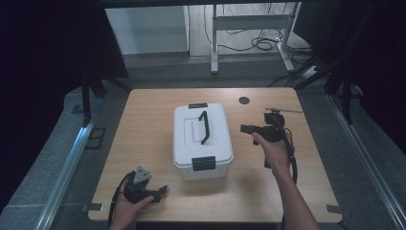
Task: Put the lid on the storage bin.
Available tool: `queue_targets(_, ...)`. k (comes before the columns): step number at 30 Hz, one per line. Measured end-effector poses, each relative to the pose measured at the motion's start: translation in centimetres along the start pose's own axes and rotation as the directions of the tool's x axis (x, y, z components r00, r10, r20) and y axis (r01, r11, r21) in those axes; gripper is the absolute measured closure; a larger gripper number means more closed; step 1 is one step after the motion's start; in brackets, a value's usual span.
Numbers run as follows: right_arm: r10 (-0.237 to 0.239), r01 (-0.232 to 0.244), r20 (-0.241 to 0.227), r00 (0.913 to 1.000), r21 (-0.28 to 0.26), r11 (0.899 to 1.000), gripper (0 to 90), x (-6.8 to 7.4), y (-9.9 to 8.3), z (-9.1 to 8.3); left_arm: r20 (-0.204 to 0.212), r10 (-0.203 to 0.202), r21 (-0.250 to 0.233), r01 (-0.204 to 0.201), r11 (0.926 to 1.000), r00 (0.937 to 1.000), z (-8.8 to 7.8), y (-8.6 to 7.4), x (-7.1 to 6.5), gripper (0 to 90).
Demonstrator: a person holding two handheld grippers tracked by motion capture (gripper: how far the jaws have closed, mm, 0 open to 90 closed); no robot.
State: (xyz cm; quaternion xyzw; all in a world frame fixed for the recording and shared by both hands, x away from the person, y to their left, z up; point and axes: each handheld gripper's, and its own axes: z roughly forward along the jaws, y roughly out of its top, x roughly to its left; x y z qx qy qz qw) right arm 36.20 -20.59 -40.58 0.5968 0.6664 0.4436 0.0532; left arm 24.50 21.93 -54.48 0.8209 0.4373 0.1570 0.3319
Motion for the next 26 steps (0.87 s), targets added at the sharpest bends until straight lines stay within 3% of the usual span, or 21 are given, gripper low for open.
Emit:
queue_targets(6, -0.001, 0.002, 0.015, 0.9999, -0.023, 1.000, 58.4, -2.8, -2.2, -0.3, 0.001, -0.003, -0.001, 0.003, 1.0000, 1.0000, 0.0, 0.0, 0.0, 10.9)
queue_targets(9, -0.005, 0.005, 0.024, 0.9997, -0.028, 1.000, 58.4, -3.6, -3.1, -0.2, 0.001, -0.002, -0.001, 0.002, 1.0000, 1.0000, 0.0, 0.0, 0.0, 10.9)
queue_targets(15, 0.030, -0.030, 0.041, 0.9987, -0.018, 0.999, 58.4, -5.8, -5.5, 0.3, 0.000, -0.002, 0.000, 0.002, 1.0000, 1.0000, 0.0, 0.0, 0.0, 10.9)
queue_targets(20, 0.049, -0.049, 0.052, 0.9974, -0.009, 0.999, 58.4, -6.8, -6.6, 0.8, 0.000, -0.002, 0.001, 0.002, 1.0000, 1.0000, 0.0, 0.0, 0.0, 10.9)
queue_targets(26, 0.048, -0.047, 0.055, 0.9974, -0.017, 0.999, 58.4, -6.8, -6.5, 0.7, 0.000, -0.002, 0.001, 0.002, 1.0000, 1.0000, 0.0, 0.0, 0.0, 10.9)
